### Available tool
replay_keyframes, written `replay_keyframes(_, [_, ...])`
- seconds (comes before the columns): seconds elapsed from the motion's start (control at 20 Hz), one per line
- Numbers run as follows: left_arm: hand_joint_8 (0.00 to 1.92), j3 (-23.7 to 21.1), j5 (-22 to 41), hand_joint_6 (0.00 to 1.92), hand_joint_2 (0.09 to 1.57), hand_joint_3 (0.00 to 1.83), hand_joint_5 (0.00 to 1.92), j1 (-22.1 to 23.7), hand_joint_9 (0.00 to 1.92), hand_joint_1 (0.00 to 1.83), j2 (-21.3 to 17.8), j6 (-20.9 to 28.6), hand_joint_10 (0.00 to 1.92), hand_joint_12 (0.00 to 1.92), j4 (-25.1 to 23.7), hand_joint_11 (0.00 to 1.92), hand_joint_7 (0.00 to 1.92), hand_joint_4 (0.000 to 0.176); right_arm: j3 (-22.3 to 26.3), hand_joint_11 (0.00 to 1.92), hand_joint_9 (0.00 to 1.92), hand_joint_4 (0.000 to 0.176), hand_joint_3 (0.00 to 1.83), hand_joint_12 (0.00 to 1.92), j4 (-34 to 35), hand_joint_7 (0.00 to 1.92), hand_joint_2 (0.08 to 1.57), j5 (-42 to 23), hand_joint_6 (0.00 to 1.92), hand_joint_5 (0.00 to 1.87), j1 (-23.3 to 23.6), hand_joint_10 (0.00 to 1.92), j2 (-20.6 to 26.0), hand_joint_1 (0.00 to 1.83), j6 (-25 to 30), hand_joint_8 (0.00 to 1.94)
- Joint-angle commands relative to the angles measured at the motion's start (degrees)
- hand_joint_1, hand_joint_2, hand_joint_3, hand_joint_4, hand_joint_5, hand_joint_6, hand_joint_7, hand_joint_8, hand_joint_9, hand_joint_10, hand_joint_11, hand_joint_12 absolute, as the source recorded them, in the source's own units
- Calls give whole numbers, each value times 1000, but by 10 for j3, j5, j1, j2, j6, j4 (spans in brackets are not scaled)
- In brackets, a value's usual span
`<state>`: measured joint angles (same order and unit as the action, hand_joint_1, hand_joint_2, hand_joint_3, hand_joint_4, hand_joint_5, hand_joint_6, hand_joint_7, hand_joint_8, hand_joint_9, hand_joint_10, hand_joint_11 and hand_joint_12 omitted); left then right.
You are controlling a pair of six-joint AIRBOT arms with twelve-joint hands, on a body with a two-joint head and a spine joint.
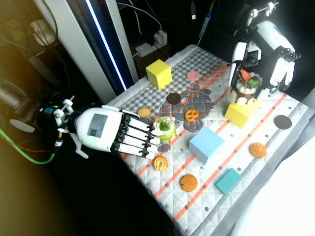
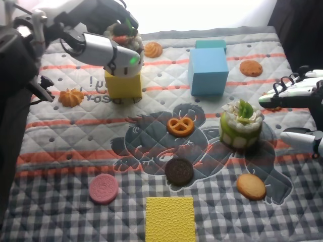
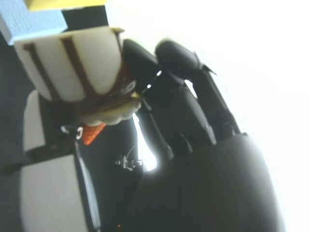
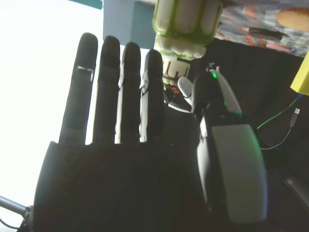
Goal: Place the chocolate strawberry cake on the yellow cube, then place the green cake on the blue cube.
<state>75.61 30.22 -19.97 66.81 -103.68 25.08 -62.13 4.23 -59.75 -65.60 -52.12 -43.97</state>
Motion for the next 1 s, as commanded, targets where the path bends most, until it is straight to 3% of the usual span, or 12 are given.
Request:
replay_keyframes(0.0, [928,4,66,625,1060,0,1090,11,1023,1271,-2,4,889,1572,-6,485,1132,0,-1,382,560,0,3,474,7,563,1313,-70,0,570,8,0,-1,491,2,0])
replay_keyframes(0.15, [991,13,61,658,1072,0,1065,12,1009,1268,3,4,969,1614,-6,634,1101,0,-3,385,563,0,1,475,6,565,1314,-70,2,569,9,1,-4,518,2,2])
replay_keyframes(0.3, [1013,25,49,700,1081,1,1040,12,950,1262,7,4,967,1602,-6,379,1084,0,-5,309,540,15,0,612,4,560,1307,-70,2,567,10,3,-7,532,3,3])
replay_keyframes(0.4, [1022,30,46,675,1081,0,1043,12,916,1269,10,4,914,1557,-3,239,1087,0,-7,298,541,4,0,614,4,573,1307,-70,5,576,10,3,-7,538,4,7])
replay_keyframes(0.55, [964,30,53,754,1082,1,998,6,945,1268,14,4,814,1567,8,275,1113,0,-9,283,524,0,3,615,3,563,1320,-70,2,566,13,3,-10,490,4,2])
replay_keyframes(0.6, [987,30,55,795,1090,1,975,3,932,1261,15,4,811,1569,10,269,1097,0,-9,262,512,7,2,611,2,551,1318,-70,0,561,13,0,-10,466,4,0])
replay_keyframes(0.65, [993,30,55,800,1093,0,970,1,924,1261,15,4,834,1602,12,279,1094,0,-9,257,530,0,0,645,2,567,1320,-70,0,571,13,1,-11,466,4,0])
replay_keyframes(0.8, [1019,30,58,871,1105,1,924,-10,889,1257,15,4,825,1589,24,241,1078,0,-9,184,545,3,0,801,2,579,1315,-70,0,583,13,1,-12,497,4,0])
replay_keyframes(0.95, [1071,29,59,866,1113,1,909,-19,853,1261,14,5,823,1559,31,195,1059,0,-9,174,532,0,3,806,2,569,1323,-70,0,575,13,0,-12,511,6,0])
